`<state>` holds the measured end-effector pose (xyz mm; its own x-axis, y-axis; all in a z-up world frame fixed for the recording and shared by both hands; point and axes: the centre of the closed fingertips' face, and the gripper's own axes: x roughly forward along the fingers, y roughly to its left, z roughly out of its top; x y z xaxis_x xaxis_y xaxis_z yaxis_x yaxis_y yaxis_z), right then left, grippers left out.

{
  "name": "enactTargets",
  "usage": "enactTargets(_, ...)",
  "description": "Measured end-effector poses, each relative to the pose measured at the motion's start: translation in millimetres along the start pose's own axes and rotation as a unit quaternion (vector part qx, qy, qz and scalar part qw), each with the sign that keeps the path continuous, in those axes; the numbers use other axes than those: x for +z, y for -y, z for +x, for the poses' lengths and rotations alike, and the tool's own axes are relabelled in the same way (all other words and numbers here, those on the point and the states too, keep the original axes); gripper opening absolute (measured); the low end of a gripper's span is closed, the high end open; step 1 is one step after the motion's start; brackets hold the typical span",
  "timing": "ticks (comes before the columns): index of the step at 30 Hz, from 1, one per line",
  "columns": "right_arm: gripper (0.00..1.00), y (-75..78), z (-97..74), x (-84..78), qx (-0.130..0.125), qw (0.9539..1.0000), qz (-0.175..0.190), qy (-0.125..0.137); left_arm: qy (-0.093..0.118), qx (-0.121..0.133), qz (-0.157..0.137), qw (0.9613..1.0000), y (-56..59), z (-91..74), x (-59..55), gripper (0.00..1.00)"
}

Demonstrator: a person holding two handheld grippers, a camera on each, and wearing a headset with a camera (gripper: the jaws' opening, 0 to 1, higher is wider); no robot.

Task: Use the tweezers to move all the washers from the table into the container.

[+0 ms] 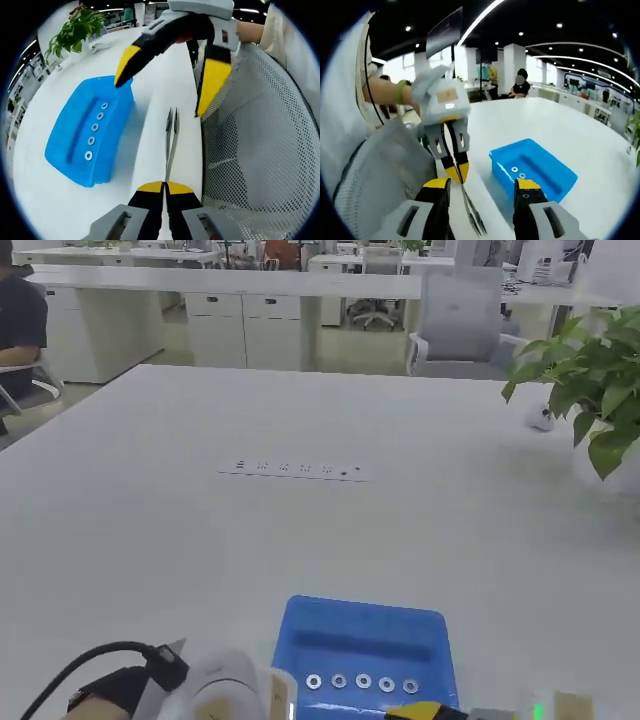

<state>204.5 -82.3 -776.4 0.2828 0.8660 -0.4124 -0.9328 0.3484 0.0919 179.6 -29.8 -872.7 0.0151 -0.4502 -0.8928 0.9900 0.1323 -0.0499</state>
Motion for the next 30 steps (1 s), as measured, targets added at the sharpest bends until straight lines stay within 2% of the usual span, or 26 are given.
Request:
enactTargets(4, 0.52, 24.2, -37.4, 11.5, -0.055, 0.9978, -0.035, 0.01, 0.006, 0.009, -0.001, 0.9999, 3.6, -0.7, -3.7, 0.0)
enactTargets(6, 0.57, 35.6, -53.9, 11.4, -0.084, 0.9955, -0.042, 0.012, 0.011, 0.02, -0.017, 0.9996, 3.9, -3.6, -6.7, 0.0)
enactTargets(7, 0.61, 41.4, -62.8, 11.2, -0.102, 0.9939, -0.039, 0.018, 0.023, 0.029, -0.031, 0.9988, 4.1, -6.5, -6.5, 0.01)
enactTargets(9, 0.67, 46.4, -72.9, 11.6, -0.119, 0.9918, -0.031, 0.036, 0.051, 0.039, -0.059, 0.9962, 4.5, -13.2, -4.0, 0.06)
enactTargets(11, 0.71, 52.3, -82.9, 8.9, -0.137, 0.9889, -0.022, 0.053, 0.083, 0.063, -0.099, 0.9897, 0.1, -23.8, -3.1, 0.15)
enactTargets(13, 0.76, 57.9, -91.1, 3.4, -0.149, 0.9868, 0.0, 0.063, 0.123, 0.092, -0.135, 0.9788, -6.3, -37.7, -2.0, 0.23)
enactTargets(14, 0.78, 60.2, -95.4, 2.8, -0.157, 0.985, 0.008, 0.071, 0.15, 0.109, -0.163, 0.9691, -10.3, -47.3, -1.3, 0.26)
enactTargets(15, 0.79, 61.9, -98.4, 2.7, -0.162, 0.9837, 0.012, 0.077, 0.168, 0.121, -0.182, 0.9612, -13.2, -54.7, -1.9, 0.28)
enactTargets(17, 0.83, 64.7, -103.4, 0.8, -0.167, 0.9818, 0.026, 0.086, 0.205, 0.154, -0.217, 0.9419, -21.0, -70.9, -3.6, 0.33)
enactTargets(18, 0.85, 67.1, -105.2, -0.2, -0.173, 0.9802, 0.033, 0.091, 0.231, 0.186, -0.242, 0.9236, -29.0, -84.3, -7.1, 0.36)
enactTargets(19, 0.88, 69.6, -106.8, -1.8, -0.18, 0.9784, 0.039, 0.092, 0.255, 0.205, -0.26, 0.9084, -33.6, -93.7, -7.7, 0.38)
enactTargets(20, 0.91, 71.5, -108.4, -2.7, -0.186, 0.9768, 0.045, 0.095, 0.294, 0.226, -0.284, 0.8844, -38.8, -107.0, -7.7, 0.4)
enactTargets(22, 0.96, 71.3, -110.2, 0.2, -0.192, 0.9745, 0.046, 0.107, 0.347, 0.255, -0.318, 0.8448, -46.4, -125.4, -9.4, 0.47)
enactTargets(23, 0.98, 70.2, -110.3, 1.6, -0.195, 0.974, 0.041, 0.108, 0.383, 0.256, -0.338, 0.8208, -46.9, -134.0, -8.2, 0.5)
enactTargets(24, 0.99, 69.5, -110.3, 2.5, -0.196, 0.9738, 0.038, 0.108, 0.395, 0.259, -0.347, 0.8101, -46.8, -137.9, -9.8, 0.54)
enactTargets(25, 0.99, 68.0, -109.0, 2.4, -0.197, 0.9746, 0.032, 0.102, 0.403, 0.271, -0.347, 0.8025, -46.0, -141.6, -10.3, 0.59)
enactTargets(26, 0.99, 67.5, -108.3, 2.5, -0.197, 0.975, 0.028, 0.099, 0.398, 0.281, -0.346, 0.8017, -45.4, -141.9, -13.4, 0.63)
enactTargets(28, 0.99, 66.7, -105.7, 1.4, -0.2, 0.9756, 0.019, 0.089, 0.386, 0.319, -0.34, 0.7961, -46.4, -144.2, -19.7, 0.72)
enactTargets(29, 0.99, 66.8, -104.7, 0.7, -0.202, 0.9754, 0.016, 0.086, 0.382, 0.336, -0.337, 0.792, -47.2, -145.3, -20.7, 0.76)
enactTargets(30, 0.99, 67.8, -104.2, -0.5, -0.206, 0.975, 0.014, 0.081, 0.378, 0.359, -0.338, 0.7833, -48.0, -147.8, -22.7, 0.83)
